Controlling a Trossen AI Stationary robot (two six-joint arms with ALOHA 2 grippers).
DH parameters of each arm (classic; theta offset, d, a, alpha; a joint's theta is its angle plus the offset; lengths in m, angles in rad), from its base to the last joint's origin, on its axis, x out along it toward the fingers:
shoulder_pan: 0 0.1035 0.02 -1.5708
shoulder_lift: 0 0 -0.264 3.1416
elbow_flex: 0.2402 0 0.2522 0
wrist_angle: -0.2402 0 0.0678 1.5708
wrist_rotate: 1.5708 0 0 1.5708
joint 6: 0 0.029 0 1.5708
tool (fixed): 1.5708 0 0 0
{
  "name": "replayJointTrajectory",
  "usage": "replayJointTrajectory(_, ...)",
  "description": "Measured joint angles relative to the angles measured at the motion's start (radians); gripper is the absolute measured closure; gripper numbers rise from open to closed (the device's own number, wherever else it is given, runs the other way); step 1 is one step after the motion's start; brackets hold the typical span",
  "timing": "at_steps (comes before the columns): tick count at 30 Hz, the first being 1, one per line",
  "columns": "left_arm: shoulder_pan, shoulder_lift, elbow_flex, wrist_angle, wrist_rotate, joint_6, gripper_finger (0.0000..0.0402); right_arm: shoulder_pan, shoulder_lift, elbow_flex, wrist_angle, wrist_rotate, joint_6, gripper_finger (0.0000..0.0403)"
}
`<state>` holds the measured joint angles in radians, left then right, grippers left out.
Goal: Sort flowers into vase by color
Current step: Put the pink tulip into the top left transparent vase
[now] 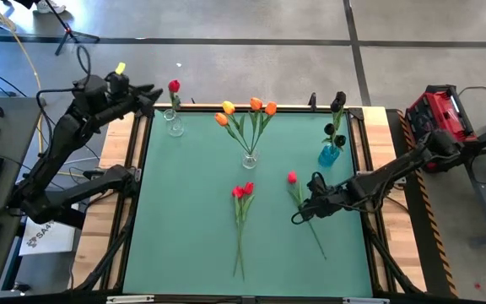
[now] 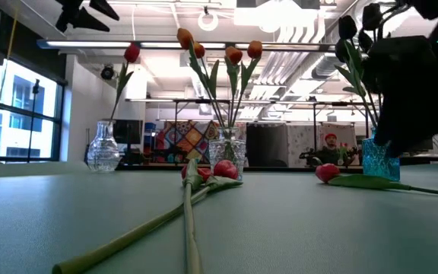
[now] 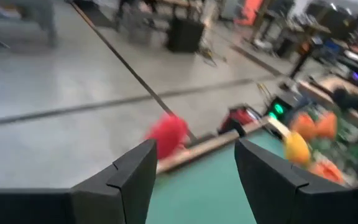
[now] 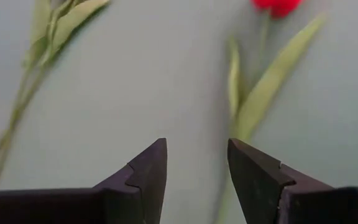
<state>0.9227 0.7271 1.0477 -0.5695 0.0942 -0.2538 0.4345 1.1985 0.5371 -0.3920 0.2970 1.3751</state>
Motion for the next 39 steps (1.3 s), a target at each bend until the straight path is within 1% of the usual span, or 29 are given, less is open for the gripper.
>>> replayJointTrajectory(3,-0.076,-0.012,0.000,-0.060,-0.012,-0.026,0.0213,0.013,0.013,-0.031,0.007,0.007,0.039,0.0247)
replayJointTrajectory(6,-0.146,-0.026,0.000,-0.098,-0.033,-0.058,0.0227,0.008,0.038,-0.042,0.004,0.016,0.035,0.0247)
replayJointTrajectory(10,-0.227,-0.036,0.000,-0.126,-0.042,-0.102,0.0238,-0.004,0.109,-0.045,0.030,-0.067,-0.025,0.0247)
replayJointTrajectory(16,-0.345,-0.037,-0.008,-0.150,-0.095,-0.186,0.0248,0.004,0.193,-0.040,0.112,-0.067,-0.018,0.0251)
replayJointTrajectory(19,-0.407,-0.042,-0.047,-0.140,-0.124,-0.255,0.0254,0.004,0.208,-0.040,0.134,-0.072,-0.017,0.0275)
replayJointTrajectory(23,-0.494,-0.061,-0.125,-0.136,-0.184,-0.369,0.0261,0.004,0.213,-0.043,0.184,-0.098,-0.062,0.0326)
replayJointTrajectory(27,-0.582,-0.086,-0.204,-0.076,-0.233,-0.437,0.0263,0.003,0.214,-0.043,0.202,-0.146,-0.048,0.0375)
replayJointTrajectory(29,-0.620,-0.094,-0.236,-0.039,-0.242,-0.452,0.0264,0.009,0.209,-0.045,0.236,-0.160,-0.048,0.0394)
replayJointTrajectory(31,-0.655,-0.092,-0.265,0.005,-0.243,-0.450,0.0264,0.012,0.205,-0.048,0.284,-0.167,-0.047,0.0398)
replayJointTrajectory(35,-0.714,-0.076,-0.300,0.012,-0.239,-0.429,0.0264,0.013,0.179,-0.026,0.359,-0.149,-0.073,0.0397)
replayJointTrajectory(37,-0.738,-0.064,-0.309,0.015,-0.237,-0.425,0.0264,0.018,0.172,0.003,0.362,-0.134,-0.108,0.0401)
replayJointTrajectory(39,-0.757,-0.056,-0.317,0.028,-0.236,-0.425,0.0264,0.027,0.170,0.044,0.361,-0.098,-0.138,0.0400)
